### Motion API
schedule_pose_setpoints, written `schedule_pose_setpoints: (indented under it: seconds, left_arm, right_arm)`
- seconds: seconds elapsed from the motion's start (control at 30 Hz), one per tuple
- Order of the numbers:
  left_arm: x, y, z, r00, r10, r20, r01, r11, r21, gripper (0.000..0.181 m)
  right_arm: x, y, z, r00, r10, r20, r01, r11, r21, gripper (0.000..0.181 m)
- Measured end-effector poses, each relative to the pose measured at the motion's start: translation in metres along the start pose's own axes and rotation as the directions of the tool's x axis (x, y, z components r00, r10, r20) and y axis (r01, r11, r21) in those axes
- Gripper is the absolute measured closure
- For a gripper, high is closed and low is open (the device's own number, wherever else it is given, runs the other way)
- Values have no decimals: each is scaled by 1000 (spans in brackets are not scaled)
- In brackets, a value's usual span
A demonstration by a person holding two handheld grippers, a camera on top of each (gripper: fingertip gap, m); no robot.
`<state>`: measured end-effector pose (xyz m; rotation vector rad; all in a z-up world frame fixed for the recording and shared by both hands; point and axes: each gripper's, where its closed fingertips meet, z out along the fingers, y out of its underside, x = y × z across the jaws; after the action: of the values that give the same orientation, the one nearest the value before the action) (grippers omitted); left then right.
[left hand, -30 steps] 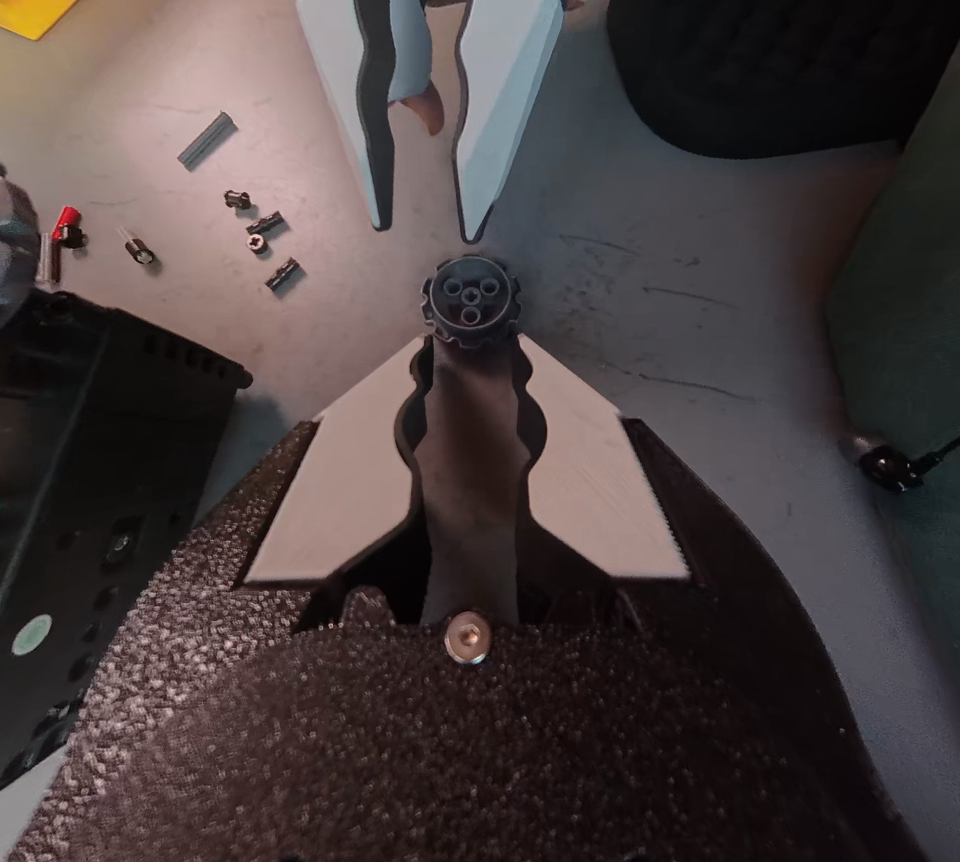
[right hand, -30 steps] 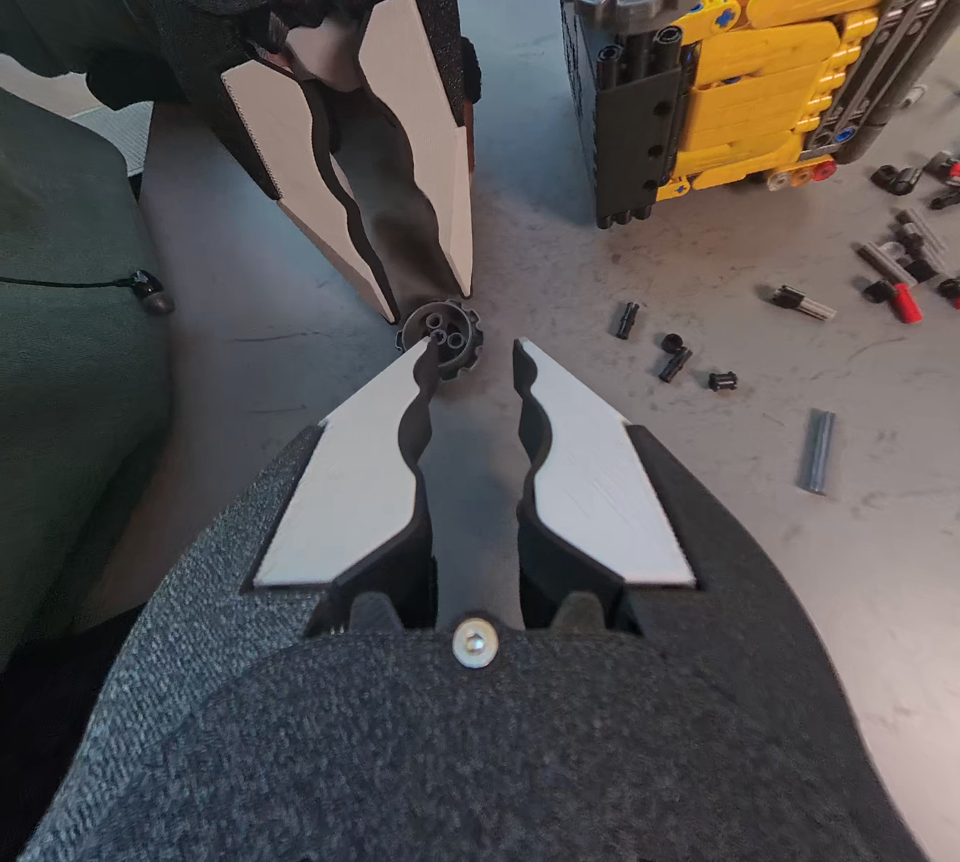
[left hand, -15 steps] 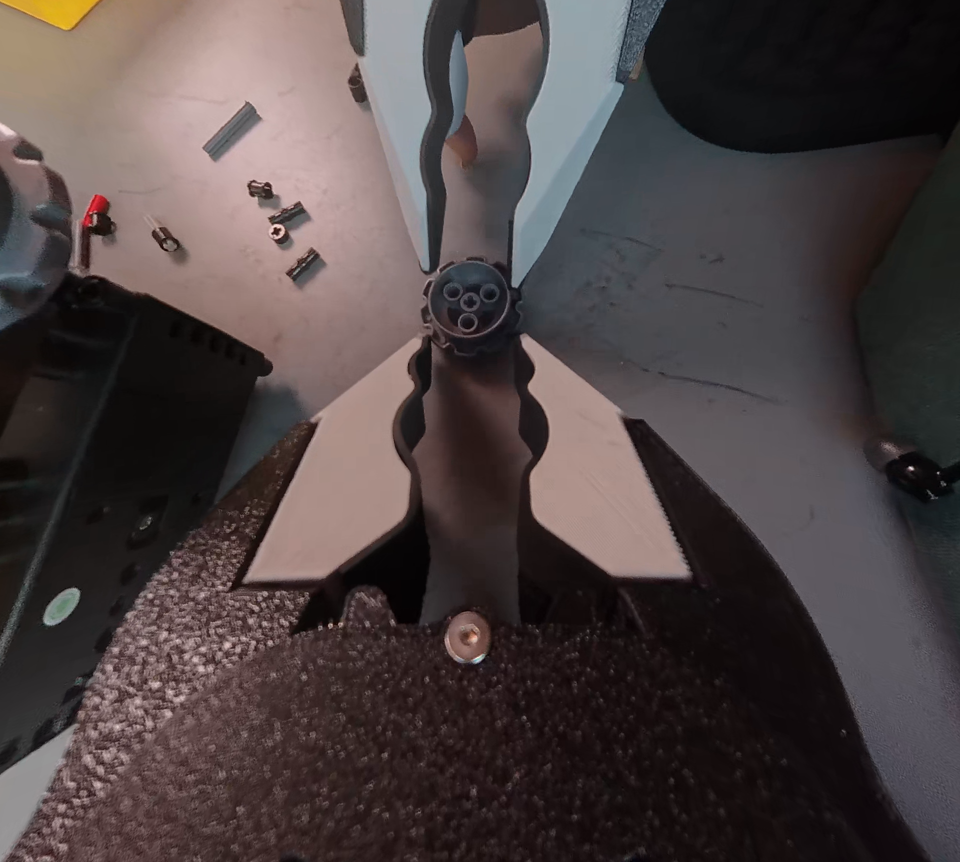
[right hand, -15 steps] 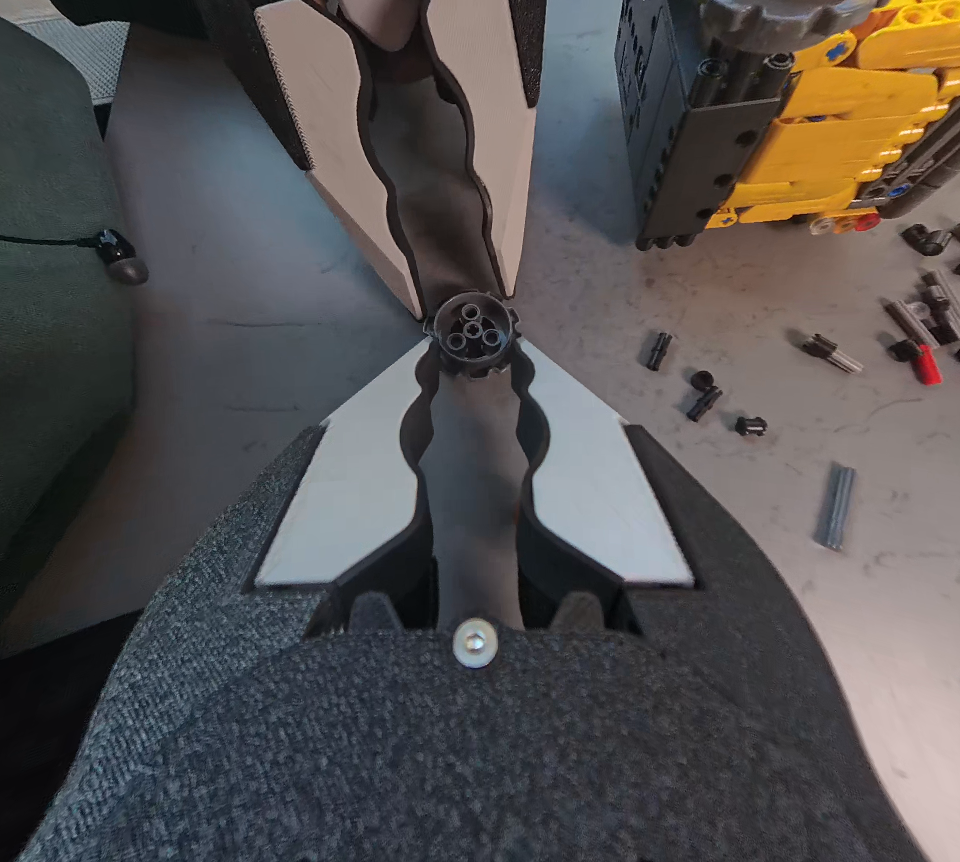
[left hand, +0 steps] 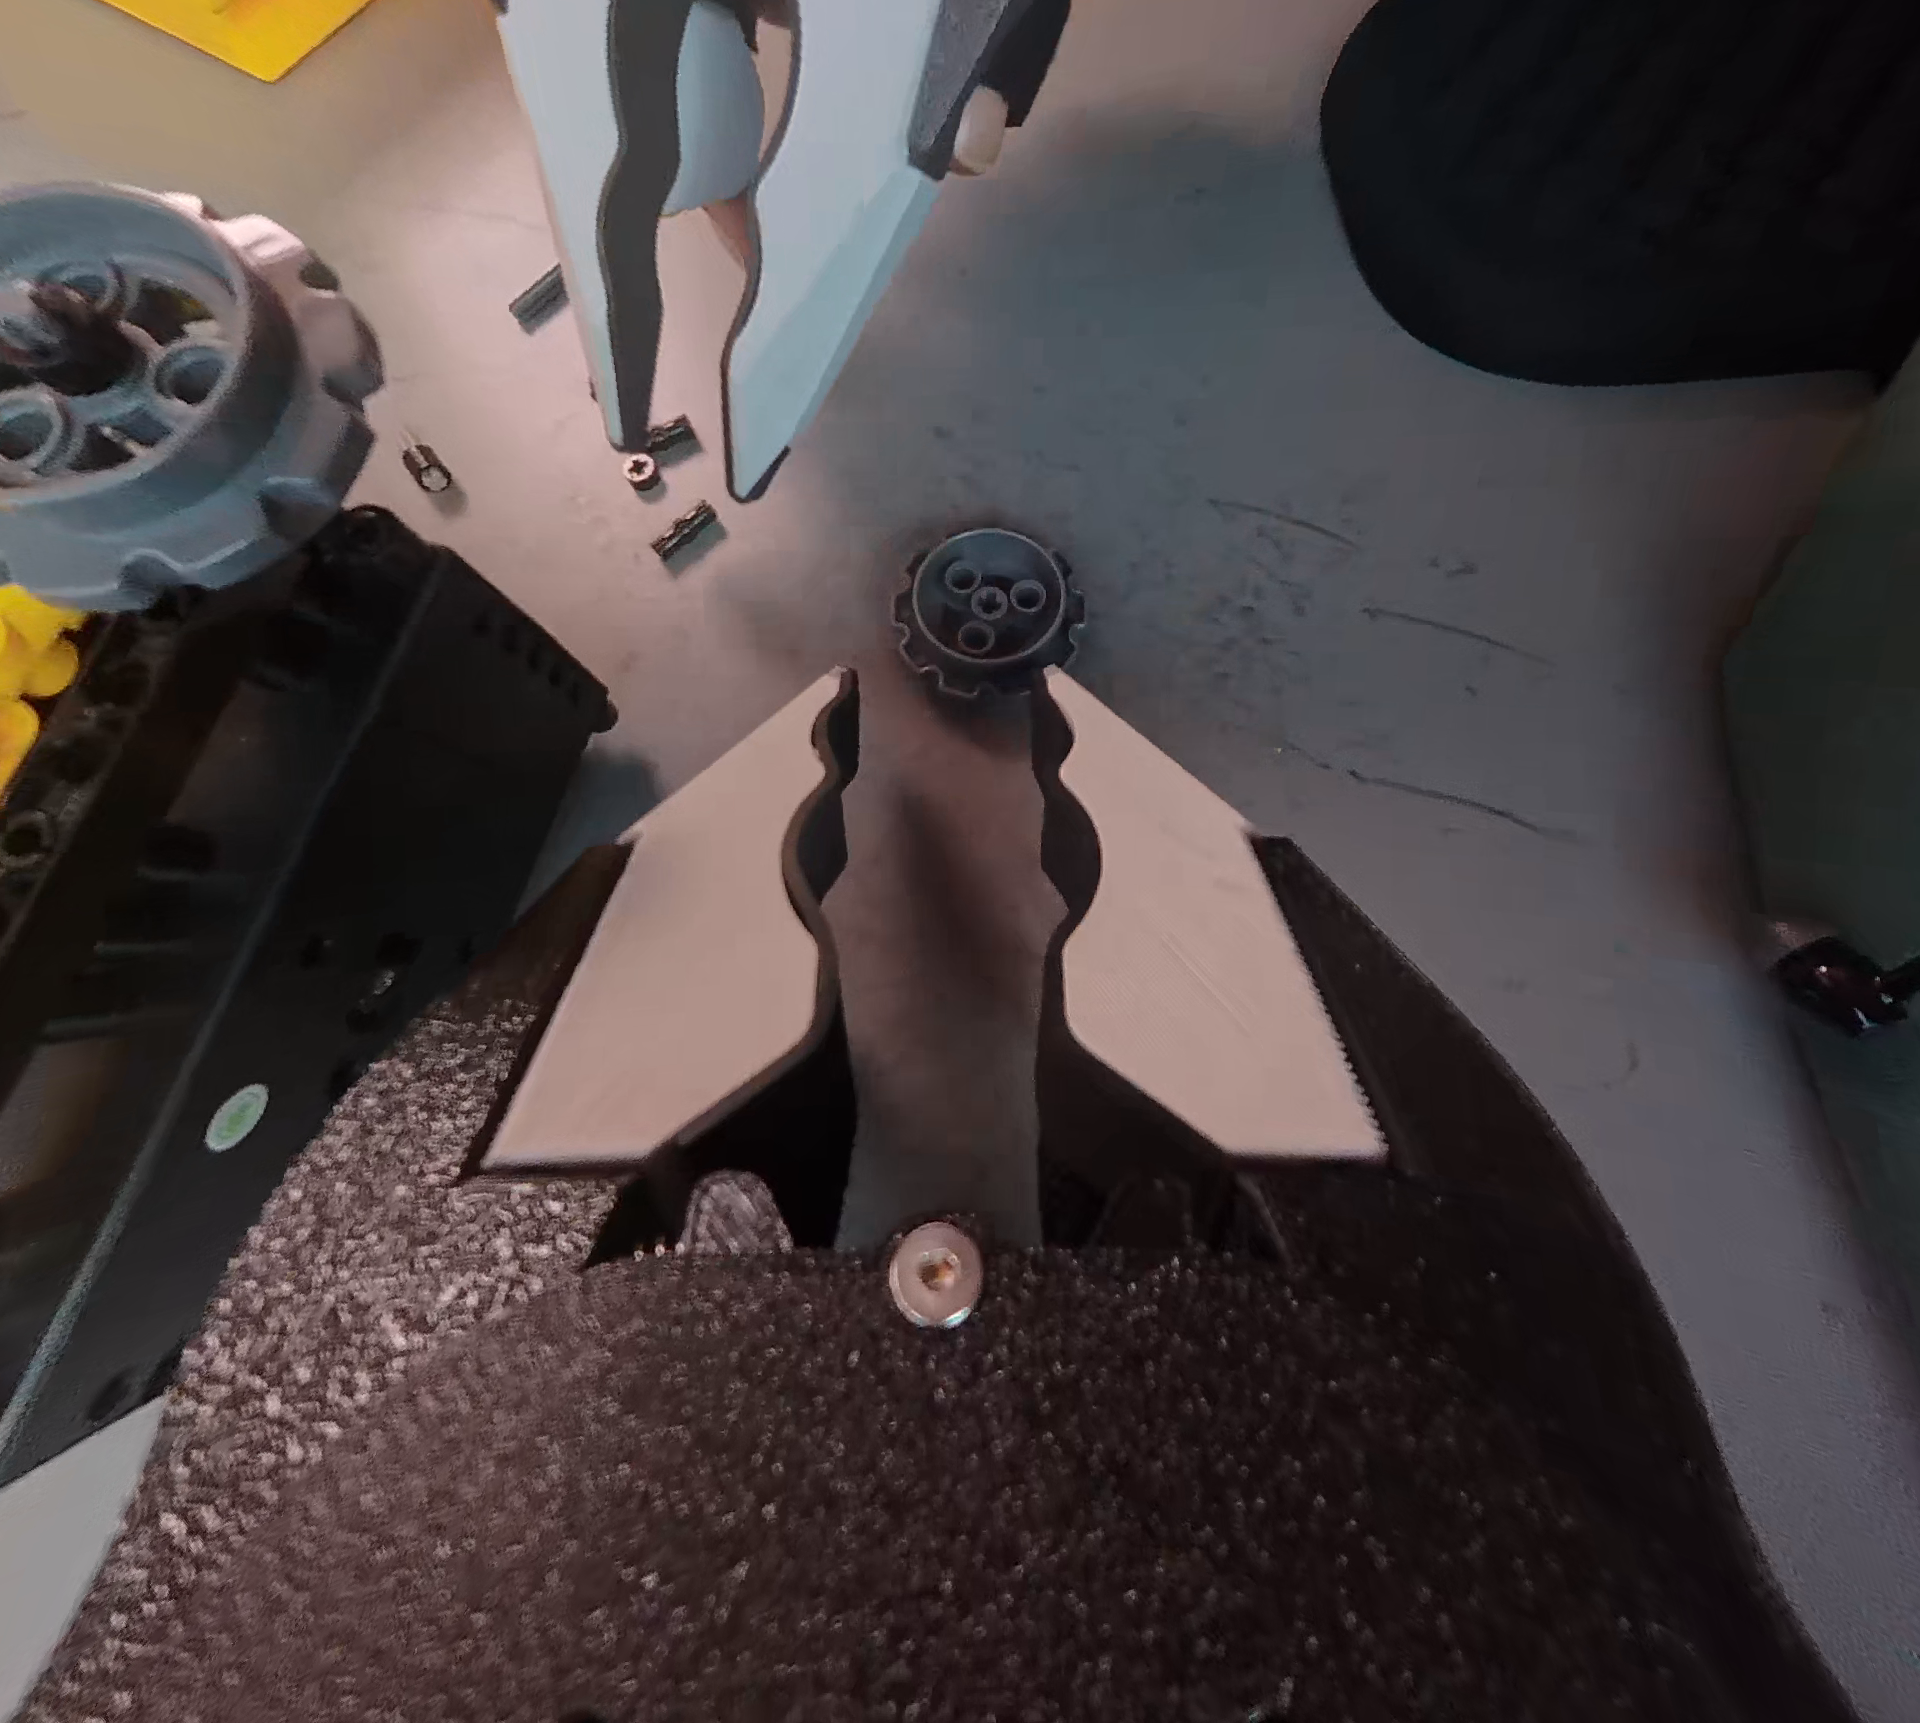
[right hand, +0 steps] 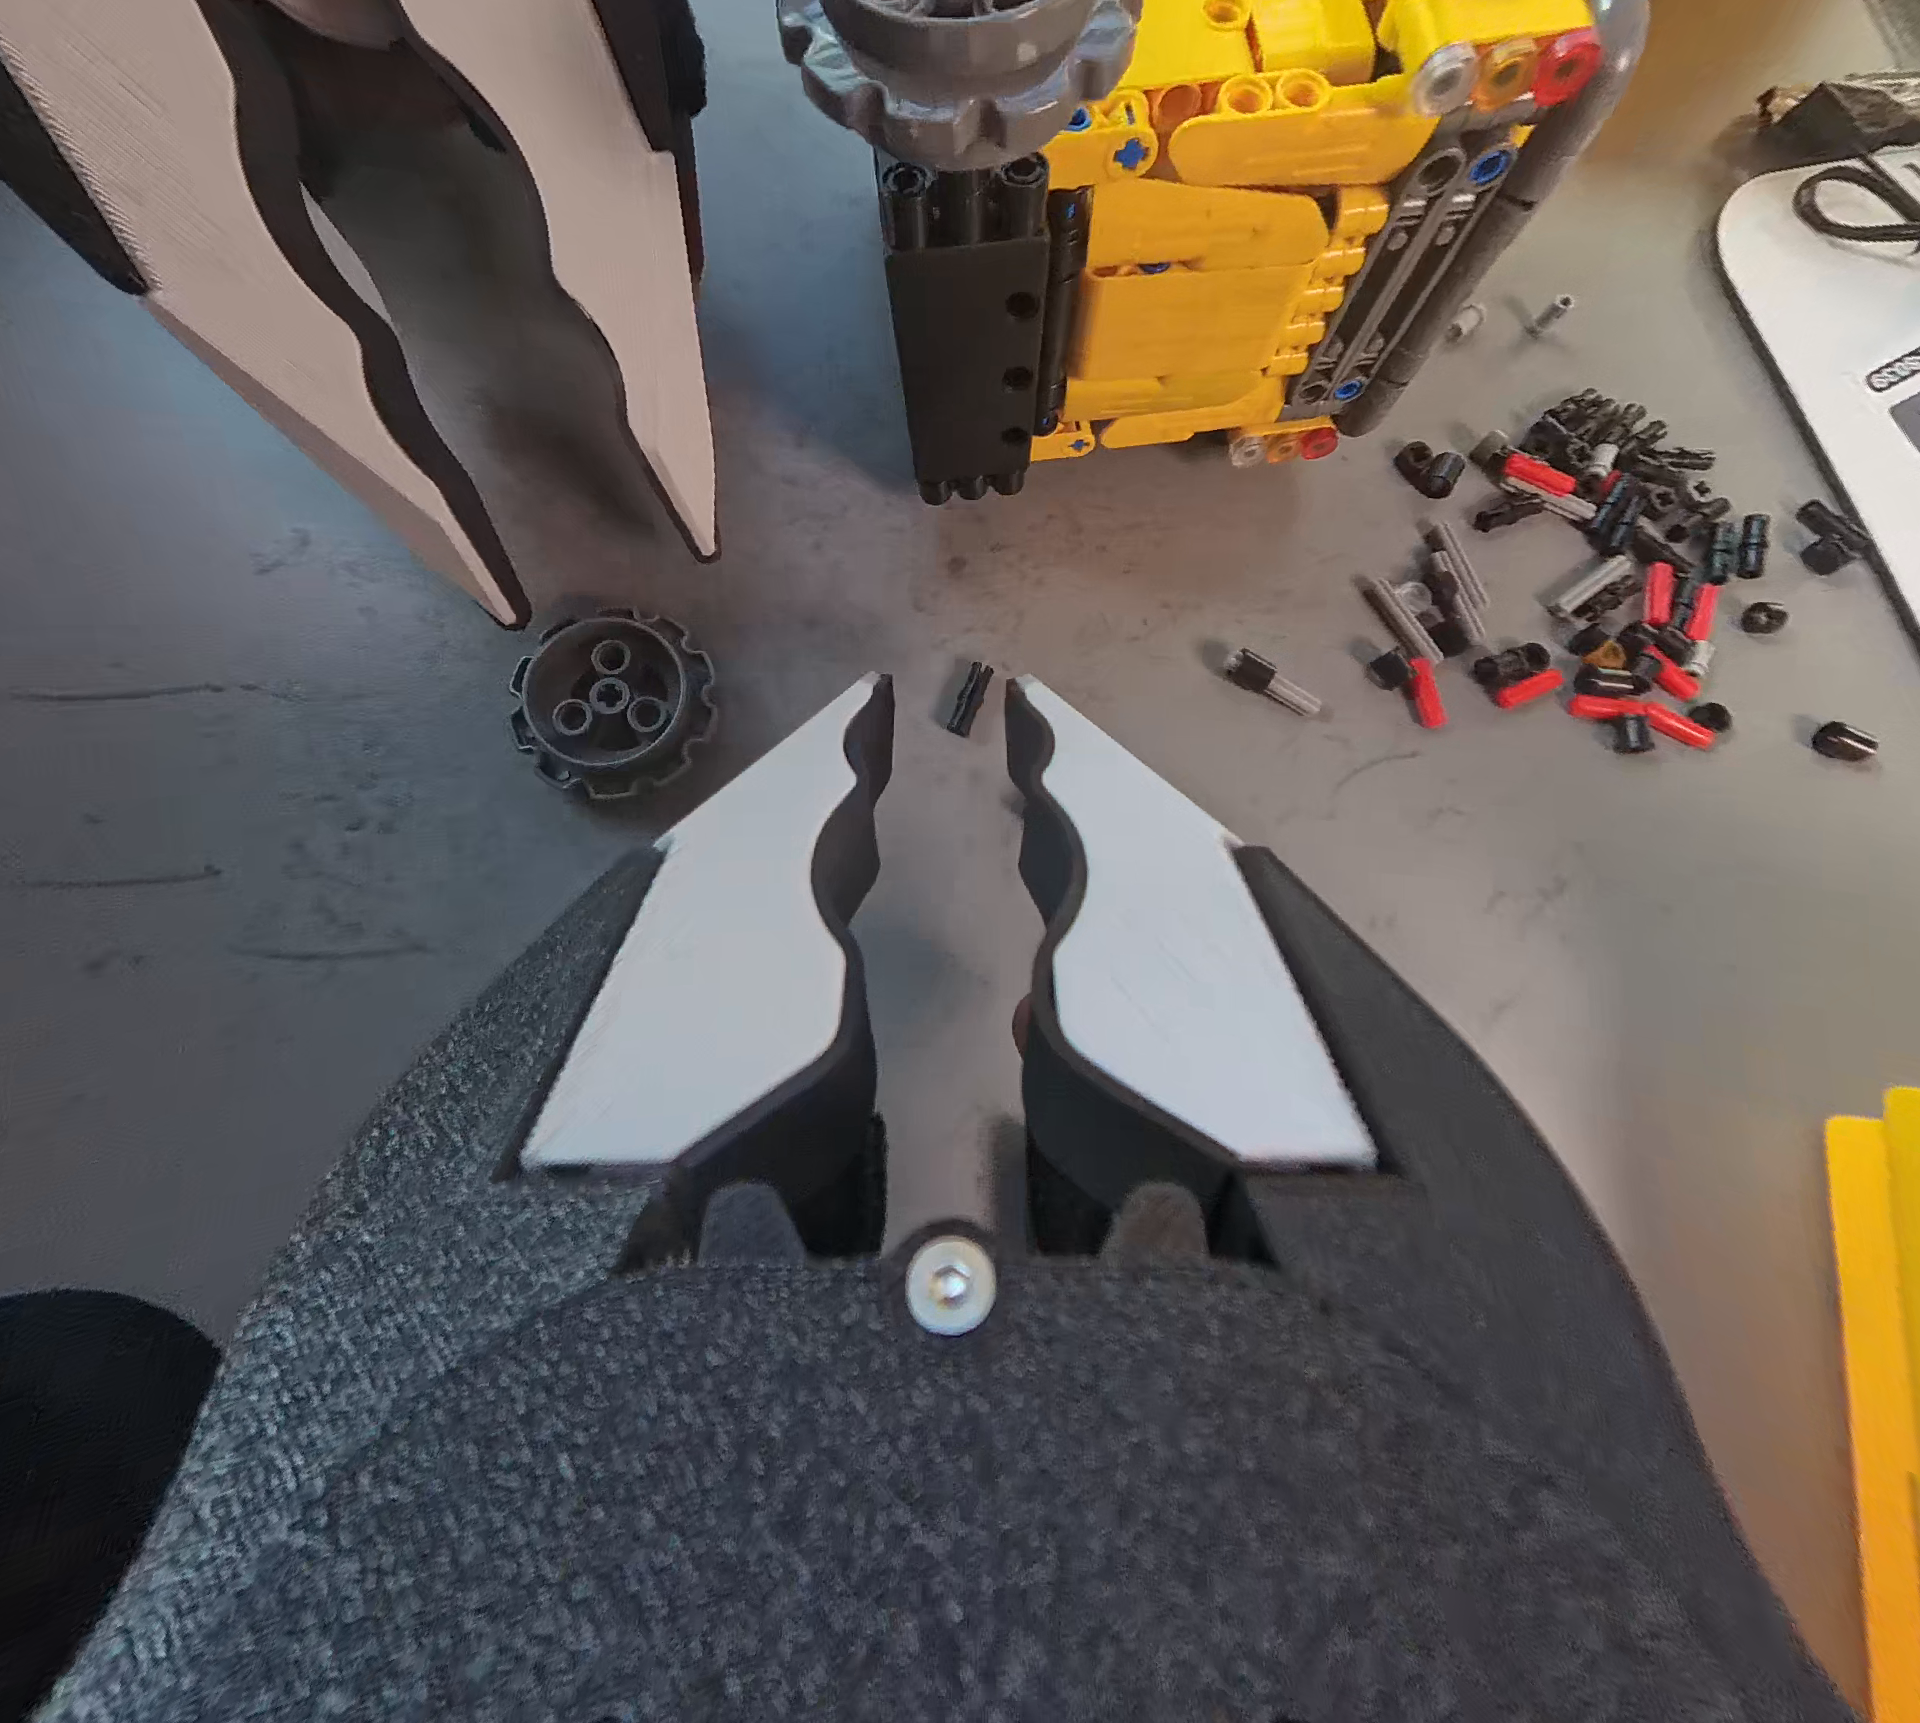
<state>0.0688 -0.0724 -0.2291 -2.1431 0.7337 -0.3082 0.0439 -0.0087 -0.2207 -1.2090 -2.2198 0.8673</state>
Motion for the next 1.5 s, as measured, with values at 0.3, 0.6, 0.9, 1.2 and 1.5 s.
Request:
schedule_pose_setpoints:
  seconds: [0.3,0.6,0.9,1.2,1.5]
  left_arm:
    - [-1,3,-1,1000,1,-8,-1,1000,-4,146]
    - [-3,6,-1,1000,-15,-8,15,1000,-15,146]
    - [-3,6,-1,1000,-9,-7,9,1000,-16,146]
    - [-11,1,-7,999,-45,13,44,999,32,145]
    - [-39,-33,-36,983,-57,177,10,966,258,145]
  right_arm:
    - [-22,-6,5,983,-39,181,39,999,5,154]
    - [-64,4,-1,931,-171,322,194,980,-39,122]
    - [-78,7,9,915,-190,355,220,975,-44,140]
    - [-43,-12,-7,960,-155,233,149,988,44,134]
    - [46,-17,-25,991,-10,-135,26,993,119,134]
